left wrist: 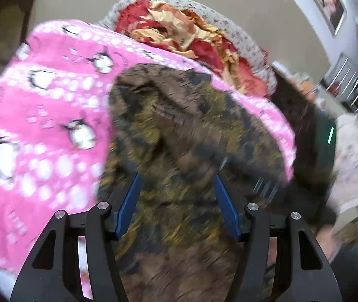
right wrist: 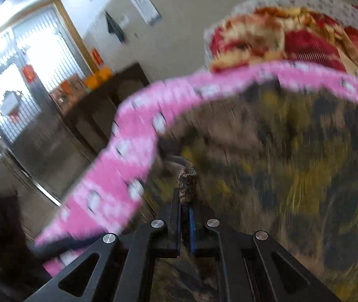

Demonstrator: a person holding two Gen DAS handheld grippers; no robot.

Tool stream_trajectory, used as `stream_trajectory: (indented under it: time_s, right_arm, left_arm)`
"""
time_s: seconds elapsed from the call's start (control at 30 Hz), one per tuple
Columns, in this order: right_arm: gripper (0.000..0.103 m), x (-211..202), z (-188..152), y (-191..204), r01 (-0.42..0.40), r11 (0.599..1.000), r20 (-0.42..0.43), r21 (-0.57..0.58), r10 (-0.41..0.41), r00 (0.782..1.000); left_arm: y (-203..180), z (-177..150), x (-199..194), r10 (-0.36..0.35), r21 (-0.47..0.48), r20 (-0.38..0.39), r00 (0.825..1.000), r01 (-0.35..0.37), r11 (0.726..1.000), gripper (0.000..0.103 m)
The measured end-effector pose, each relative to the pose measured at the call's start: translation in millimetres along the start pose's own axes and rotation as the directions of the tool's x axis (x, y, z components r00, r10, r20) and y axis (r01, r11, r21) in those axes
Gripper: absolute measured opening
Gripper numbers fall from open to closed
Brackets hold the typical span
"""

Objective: Fold small clothes

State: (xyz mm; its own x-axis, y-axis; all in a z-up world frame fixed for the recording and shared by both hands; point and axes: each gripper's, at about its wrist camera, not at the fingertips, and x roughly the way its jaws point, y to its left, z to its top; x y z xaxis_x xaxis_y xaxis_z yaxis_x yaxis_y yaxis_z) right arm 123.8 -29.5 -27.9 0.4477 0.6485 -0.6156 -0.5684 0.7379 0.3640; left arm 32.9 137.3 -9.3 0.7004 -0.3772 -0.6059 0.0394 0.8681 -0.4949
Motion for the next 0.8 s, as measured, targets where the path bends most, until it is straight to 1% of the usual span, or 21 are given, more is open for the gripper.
stream_trajectory:
  time_s: [0.1, 0.13, 0.17, 0.2, 0.27, 0.33, 0.37, 0.4, 0.43, 0.47, 0.53, 0.57, 0.63, 0.67, 0.7, 0.77, 0.8]
  right_arm:
    - [0.004, -5.2, -11.3, -5.7, 0.018, 1.0, -0.005, -0.008, -0.018, 1.0]
    - [0.004, -10.4, -10.9, -6.1, 0.02, 1.0, -0.003, -0.011, -0.02, 1.0]
    - [0.004, -12.9, -13.2, -6.0, 0.018, 1.0, -0.002, -0.021, -0.018, 1.0]
    - [0.004, -14.8, -15.0, -4.0, 0.017, 0.999, 0.0, -0.041, -0.017, 1.0]
    - [0.005, -20.0, -18.6, 5.0, 0.025, 0.995, 0.01, -0.094, -0.024, 1.0]
    - [0.007, -19.2, -23.5, 11.8, -0.003, 0.991, -0.005, -0.133, 0.002, 1.0]
    - [0.013, -18.3, -24.6, 13.7, -0.017, 0.99, -0.02, -0.137, 0.015, 1.0]
    - [0.021, -17.8, -26.9, 15.2, -0.037, 0.99, -0.035, -0.135, 0.033, 0.999]
    - [0.023, -17.8, -29.5, 16.3, -0.054, 0.99, -0.044, -0.133, 0.048, 0.998]
    - [0.024, -21.1, -32.6, 17.0, -0.057, 0.989, -0.05, -0.134, 0.051, 0.997]
    - [0.024, -30.1, -37.9, 17.2, -0.071, 0.988, -0.06, -0.135, 0.064, 0.996]
    - [0.024, -38.4, -42.2, 15.8, -0.062, 0.988, -0.065, -0.143, 0.054, 0.996]
    - [0.024, -55.6, -51.1, 11.5, -0.012, 0.986, -0.069, -0.166, 0.0, 0.998]
    - [0.024, -66.2, -56.8, 7.4, 0.042, 0.981, -0.07, -0.192, -0.056, 0.996]
    - [0.024, -78.6, -64.8, 1.5, 0.114, 0.966, -0.067, -0.23, -0.133, 0.989]
    - [0.024, -96.6, -78.0, -9.3, 0.202, 0.937, -0.057, -0.285, -0.227, 0.972]
    - [0.024, -108.3, -87.7, -20.2, 0.25, 0.922, -0.052, -0.296, -0.277, 0.96]
  left_arm:
    - [-8.0, 13.7, 28.3, -0.093, -0.017, -0.06, 0.994, 0.092, 0.996, 0.06]
    - [-9.2, 15.9, 38.3, -0.127, -0.046, -0.089, 0.988, 0.123, 0.991, 0.06]
    - [-9.8, 17.7, 50.9, -0.176, -0.094, -0.118, 0.977, 0.166, 0.982, 0.06]
    - [-8.9, 18.1, 56.7, -0.202, -0.119, -0.128, 0.971, 0.187, 0.975, 0.06]
    - [-3.2, 18.1, 64.3, -0.197, -0.171, -0.122, 0.973, 0.174, 0.97, 0.06]
    - [6.1, 16.3, 62.6, -0.197, -0.218, -0.105, 0.975, 0.171, 0.961, 0.06]
    - [12.4, 14.4, 61.0, -0.185, -0.238, -0.101, 0.977, 0.157, 0.959, 0.06]
    - [17.0, 12.4, 61.3, -0.169, -0.243, -0.108, 0.98, 0.138, 0.96, 0.06]
    - [19.2, 11.3, 62.0, -0.16, -0.241, -0.118, 0.98, 0.128, 0.962, 0.06]
    - [22.3, 9.5, 63.6, -0.165, -0.234, -0.134, 0.977, 0.13, 0.964, 0.06]
    - [22.1, 8.9, 63.5, -0.169, -0.217, -0.139, 0.976, 0.137, 0.966, 0.06]
    - [21.5, 9.4, 63.6, -0.165, -0.215, -0.144, 0.976, 0.132, 0.968, 0.06]
    - [19.9, 10.2, 61.7, -0.15, -0.215, -0.145, 0.978, 0.117, 0.97, 0.06]
    - [20.5, 12.6, 61.3, -0.141, -0.211, -0.142, 0.98, 0.109, 0.971, 0.06]
    - [19.5, 14.0, 60.0, -0.131, -0.207, -0.136, 0.982, 0.101, 0.973, 0.06]
    - [20.0, 13.1, 51.3, -0.109, -0.19, -0.116, 0.987, 0.085, 0.978, 0.06]
    - [20.9, 12.5, 48.1, -0.102, -0.18, -0.108, 0.989, 0.081, 0.98, 0.06]
